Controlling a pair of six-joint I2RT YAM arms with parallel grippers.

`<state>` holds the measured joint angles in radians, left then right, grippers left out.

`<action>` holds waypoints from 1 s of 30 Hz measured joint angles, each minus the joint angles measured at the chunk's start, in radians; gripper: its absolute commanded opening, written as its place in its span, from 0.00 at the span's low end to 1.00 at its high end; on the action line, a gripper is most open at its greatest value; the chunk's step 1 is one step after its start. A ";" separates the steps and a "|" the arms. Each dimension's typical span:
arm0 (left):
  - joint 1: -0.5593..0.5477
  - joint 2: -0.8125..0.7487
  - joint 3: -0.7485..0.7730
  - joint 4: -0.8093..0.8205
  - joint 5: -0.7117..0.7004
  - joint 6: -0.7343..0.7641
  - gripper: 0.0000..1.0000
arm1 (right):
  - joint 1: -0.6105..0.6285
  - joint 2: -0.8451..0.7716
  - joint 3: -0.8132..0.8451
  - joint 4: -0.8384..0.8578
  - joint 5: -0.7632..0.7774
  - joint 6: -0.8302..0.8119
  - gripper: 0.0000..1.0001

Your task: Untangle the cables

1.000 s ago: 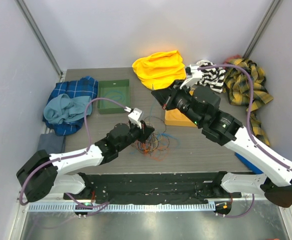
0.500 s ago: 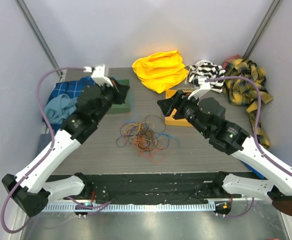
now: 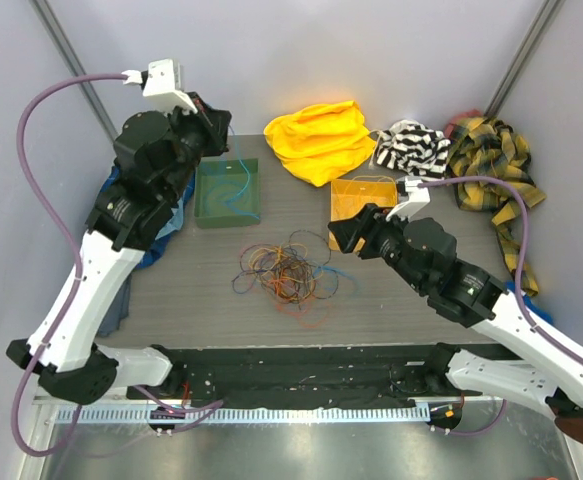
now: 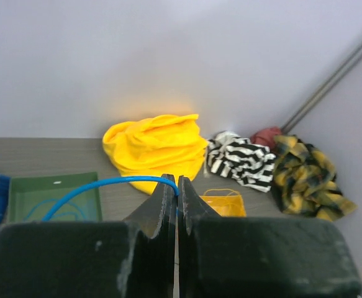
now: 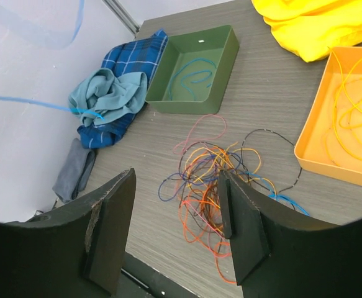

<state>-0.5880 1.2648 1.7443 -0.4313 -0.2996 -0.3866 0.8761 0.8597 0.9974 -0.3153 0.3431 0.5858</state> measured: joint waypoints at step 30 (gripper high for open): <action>0.247 0.422 0.032 -0.044 -0.031 -0.055 0.00 | 0.000 -0.017 -0.175 -0.007 0.029 -0.027 0.61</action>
<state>-0.3408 1.6867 1.7760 -0.4751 -0.3302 -0.4412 0.8761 0.8429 0.8223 -0.3225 0.3721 0.5583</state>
